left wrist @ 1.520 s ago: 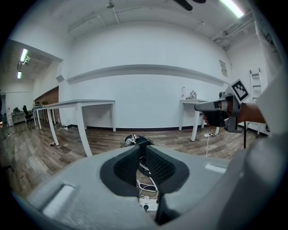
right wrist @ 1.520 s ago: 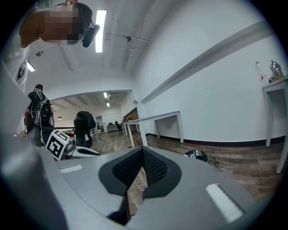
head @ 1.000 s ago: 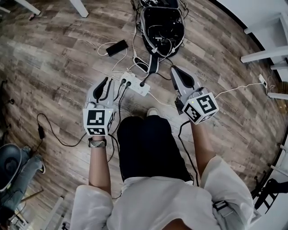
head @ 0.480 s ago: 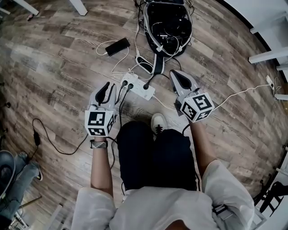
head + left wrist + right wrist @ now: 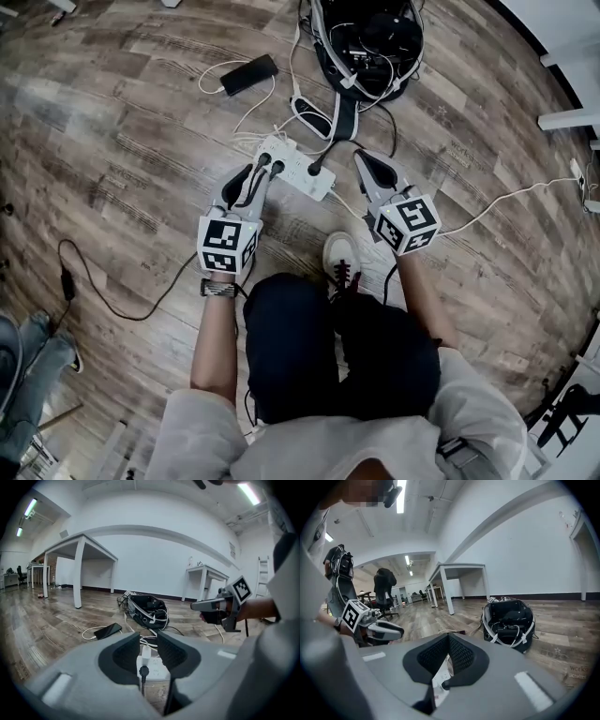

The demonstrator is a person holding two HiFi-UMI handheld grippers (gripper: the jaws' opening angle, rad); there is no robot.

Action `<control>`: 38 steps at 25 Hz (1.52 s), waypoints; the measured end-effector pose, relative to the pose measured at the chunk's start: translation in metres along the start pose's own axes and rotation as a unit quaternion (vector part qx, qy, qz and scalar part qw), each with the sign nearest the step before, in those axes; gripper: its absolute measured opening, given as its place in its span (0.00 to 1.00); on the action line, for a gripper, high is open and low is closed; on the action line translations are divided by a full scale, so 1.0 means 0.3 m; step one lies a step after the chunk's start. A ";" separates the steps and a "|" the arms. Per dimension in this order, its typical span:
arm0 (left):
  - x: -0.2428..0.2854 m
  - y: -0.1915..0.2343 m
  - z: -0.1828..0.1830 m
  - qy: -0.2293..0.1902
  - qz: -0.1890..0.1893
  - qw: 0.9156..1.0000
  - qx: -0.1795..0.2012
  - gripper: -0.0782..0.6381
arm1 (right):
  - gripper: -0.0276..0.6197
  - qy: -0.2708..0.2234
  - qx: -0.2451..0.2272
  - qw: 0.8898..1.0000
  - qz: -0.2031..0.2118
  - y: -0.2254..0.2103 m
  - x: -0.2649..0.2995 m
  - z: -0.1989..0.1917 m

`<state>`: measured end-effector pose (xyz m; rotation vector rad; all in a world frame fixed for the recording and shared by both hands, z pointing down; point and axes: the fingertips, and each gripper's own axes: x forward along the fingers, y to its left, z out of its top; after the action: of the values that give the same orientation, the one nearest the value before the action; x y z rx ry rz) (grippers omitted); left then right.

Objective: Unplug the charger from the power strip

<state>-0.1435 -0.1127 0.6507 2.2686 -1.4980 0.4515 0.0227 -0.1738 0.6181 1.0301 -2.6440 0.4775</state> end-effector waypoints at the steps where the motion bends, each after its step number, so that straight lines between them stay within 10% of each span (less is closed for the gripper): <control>1: 0.017 -0.010 -0.019 -0.002 -0.007 1.000 0.003 0.26 | 0.05 0.006 -0.005 1.000 0.005 0.007 0.015 -0.032; 21: 0.259 -0.219 -0.369 0.052 -0.088 0.995 0.010 0.33 | 0.05 0.129 -0.006 0.991 0.021 -0.040 0.177 -0.583; 38: 0.398 -0.254 -0.484 0.097 -0.070 0.992 0.045 0.39 | 0.05 0.171 0.020 0.984 0.035 -0.040 0.241 -0.735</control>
<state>-0.0359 -0.1109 0.8227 2.3046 -1.2373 0.6888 0.0067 -0.1390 0.8473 0.7859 -2.3782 0.6614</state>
